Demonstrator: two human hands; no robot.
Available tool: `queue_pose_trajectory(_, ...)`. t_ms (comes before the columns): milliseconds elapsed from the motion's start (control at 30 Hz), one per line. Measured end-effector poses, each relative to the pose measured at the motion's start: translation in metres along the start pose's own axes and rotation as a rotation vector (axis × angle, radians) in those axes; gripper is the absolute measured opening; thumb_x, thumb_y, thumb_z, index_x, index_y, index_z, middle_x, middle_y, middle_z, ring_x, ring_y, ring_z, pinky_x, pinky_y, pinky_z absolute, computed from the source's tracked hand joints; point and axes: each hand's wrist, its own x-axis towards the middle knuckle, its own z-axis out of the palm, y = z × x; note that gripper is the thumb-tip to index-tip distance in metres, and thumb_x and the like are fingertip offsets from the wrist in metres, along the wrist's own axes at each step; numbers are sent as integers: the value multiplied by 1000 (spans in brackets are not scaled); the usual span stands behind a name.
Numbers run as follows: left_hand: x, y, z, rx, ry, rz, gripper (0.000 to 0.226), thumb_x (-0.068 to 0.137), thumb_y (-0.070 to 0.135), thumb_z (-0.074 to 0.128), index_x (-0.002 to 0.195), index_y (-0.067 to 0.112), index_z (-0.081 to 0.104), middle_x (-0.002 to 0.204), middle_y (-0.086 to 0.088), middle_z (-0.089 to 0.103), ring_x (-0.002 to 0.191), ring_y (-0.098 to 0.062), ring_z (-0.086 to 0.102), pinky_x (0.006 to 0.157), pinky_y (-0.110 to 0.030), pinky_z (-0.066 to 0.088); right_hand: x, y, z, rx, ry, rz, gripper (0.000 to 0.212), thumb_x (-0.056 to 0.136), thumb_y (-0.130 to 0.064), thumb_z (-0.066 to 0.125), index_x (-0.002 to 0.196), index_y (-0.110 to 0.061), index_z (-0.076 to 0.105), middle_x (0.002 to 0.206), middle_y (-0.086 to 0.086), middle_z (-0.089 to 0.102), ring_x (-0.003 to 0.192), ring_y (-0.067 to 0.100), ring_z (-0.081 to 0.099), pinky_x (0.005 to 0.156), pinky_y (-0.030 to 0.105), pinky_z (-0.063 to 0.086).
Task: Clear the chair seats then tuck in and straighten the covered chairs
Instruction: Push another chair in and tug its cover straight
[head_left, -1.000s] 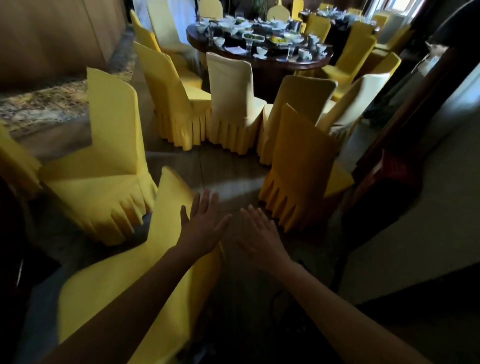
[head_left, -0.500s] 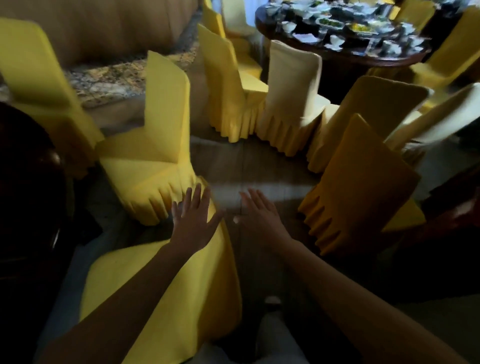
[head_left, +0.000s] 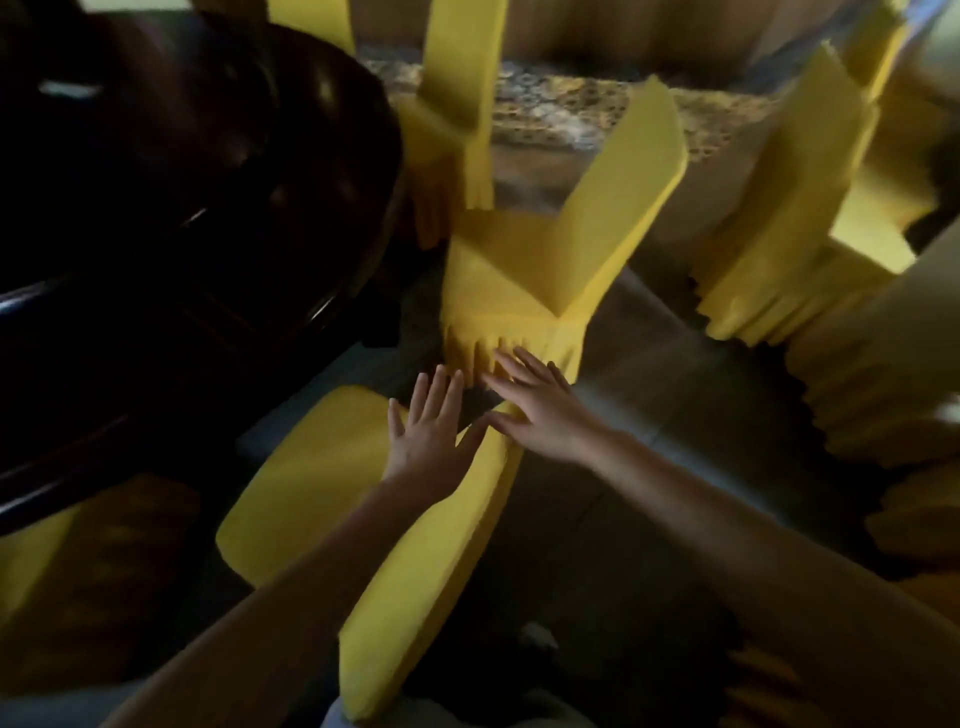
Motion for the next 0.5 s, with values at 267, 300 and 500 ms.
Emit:
queue_pose_trajectory(267,-107,-13,30,-120,-145,-241,92,67,82,-4,146,36,-12,150,14,-26,140,-10,-26,118,-47,-10,21,-2,7,-168,-365,-417,96,67,-90,18,141,-33,41,156,-8,28,146,8,10,118,48,0)
queue_pose_trajectory(300,-126,-13,36,-140,-169,-246,100,59,87,-11,145,38,-12,151,14,-24,140,-9,-25,119,-46,-6,22,-4,8,-235,-412,-463,100,63,-92,14,140,-33,43,153,-8,34,144,9,16,118,50,0)
queue_pose_trajectory(500,-179,-12,61,-263,-22,-317,82,73,83,11,145,45,17,154,19,20,138,4,14,113,-29,23,29,-3,14,-447,-524,-550,100,58,-96,17,132,-37,50,136,-8,54,130,14,43,113,50,19)
